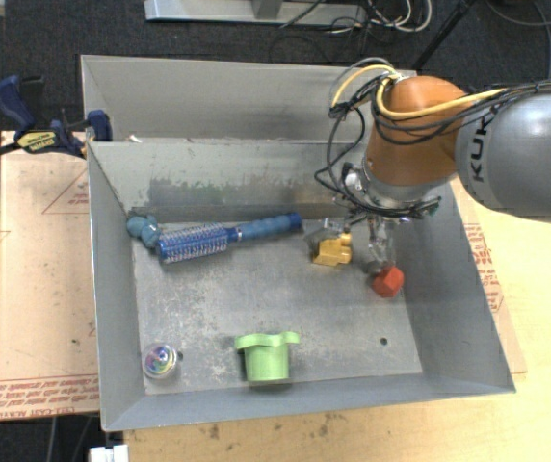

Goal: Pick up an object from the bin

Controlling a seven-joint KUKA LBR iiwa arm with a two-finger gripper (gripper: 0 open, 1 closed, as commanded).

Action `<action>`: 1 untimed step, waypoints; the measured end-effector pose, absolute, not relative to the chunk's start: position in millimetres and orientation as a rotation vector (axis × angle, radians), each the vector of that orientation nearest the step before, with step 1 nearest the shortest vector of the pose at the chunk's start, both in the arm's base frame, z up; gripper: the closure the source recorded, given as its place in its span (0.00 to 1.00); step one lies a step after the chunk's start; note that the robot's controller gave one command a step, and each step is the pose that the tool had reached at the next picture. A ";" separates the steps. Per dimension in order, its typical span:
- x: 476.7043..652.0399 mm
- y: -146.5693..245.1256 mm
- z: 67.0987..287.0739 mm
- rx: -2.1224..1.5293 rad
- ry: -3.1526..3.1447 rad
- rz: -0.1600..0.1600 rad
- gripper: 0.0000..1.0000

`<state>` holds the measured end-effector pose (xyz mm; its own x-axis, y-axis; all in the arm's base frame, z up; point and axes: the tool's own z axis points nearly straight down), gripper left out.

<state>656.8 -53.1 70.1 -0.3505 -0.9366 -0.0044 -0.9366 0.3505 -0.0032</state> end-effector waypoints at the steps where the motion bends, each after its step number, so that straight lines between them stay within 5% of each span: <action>1: 657.6 -54.1 72.4 -1.785 2.578 -0.001 1.00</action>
Offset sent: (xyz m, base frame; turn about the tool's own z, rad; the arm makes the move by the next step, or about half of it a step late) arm 0.0000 0.0000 0.0000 0.0000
